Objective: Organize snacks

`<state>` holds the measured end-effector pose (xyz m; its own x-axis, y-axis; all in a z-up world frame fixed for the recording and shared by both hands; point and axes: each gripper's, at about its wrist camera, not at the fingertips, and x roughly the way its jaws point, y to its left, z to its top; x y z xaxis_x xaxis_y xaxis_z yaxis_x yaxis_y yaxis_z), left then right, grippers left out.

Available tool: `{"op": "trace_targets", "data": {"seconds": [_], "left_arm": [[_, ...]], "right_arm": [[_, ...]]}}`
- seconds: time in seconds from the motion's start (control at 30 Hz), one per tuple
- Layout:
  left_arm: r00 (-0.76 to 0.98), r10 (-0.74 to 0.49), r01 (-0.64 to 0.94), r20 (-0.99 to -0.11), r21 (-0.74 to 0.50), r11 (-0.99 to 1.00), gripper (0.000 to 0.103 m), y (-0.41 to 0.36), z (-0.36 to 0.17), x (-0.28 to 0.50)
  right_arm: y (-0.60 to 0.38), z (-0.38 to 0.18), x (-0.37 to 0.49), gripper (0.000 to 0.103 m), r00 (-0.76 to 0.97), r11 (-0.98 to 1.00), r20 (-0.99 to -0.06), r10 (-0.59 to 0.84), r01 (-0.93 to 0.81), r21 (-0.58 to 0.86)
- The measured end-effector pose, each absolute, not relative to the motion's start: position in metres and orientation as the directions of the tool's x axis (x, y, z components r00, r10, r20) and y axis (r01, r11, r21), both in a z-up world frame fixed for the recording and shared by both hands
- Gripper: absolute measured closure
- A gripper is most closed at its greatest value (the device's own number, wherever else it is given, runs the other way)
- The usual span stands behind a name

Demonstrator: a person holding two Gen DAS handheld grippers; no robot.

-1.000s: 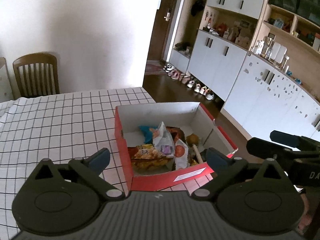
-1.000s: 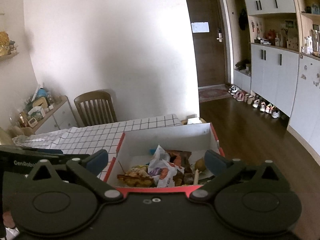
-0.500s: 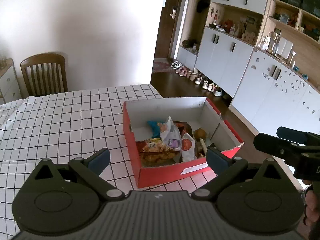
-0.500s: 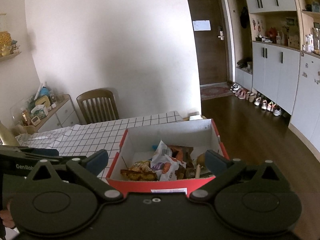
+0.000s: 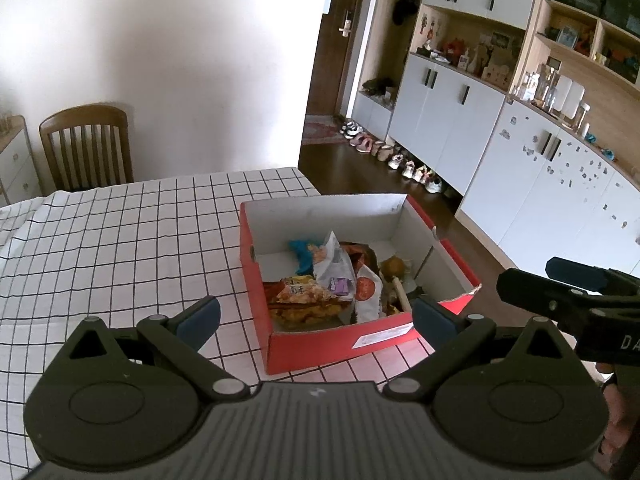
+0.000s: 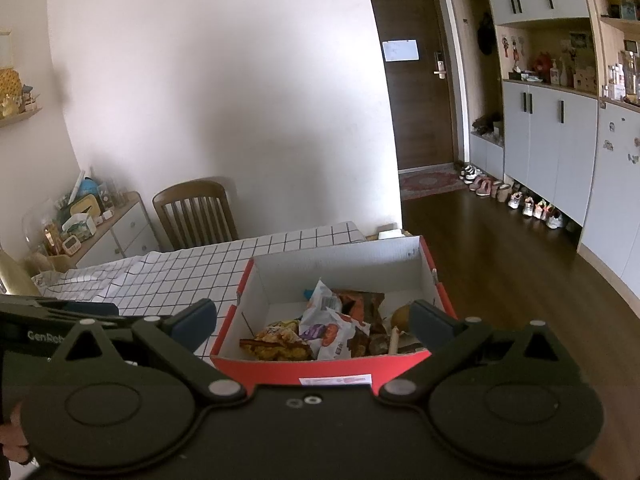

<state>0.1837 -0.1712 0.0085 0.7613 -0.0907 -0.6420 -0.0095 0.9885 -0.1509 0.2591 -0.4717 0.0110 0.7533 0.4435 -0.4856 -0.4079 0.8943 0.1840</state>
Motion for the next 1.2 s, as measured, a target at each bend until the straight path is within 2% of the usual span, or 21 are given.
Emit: {"op": "trace_targets", "data": {"seconds": [1.2], "left_arm": [[0.745,-0.115,0.011,-0.657,-0.159,0.987,0.000,-0.1769,0.0011,0.1931]], "right_arm": [[-0.4760,0.0054,0.2552,0.000,0.756,0.900,-0.491,0.434,-0.393,0.190]]}}
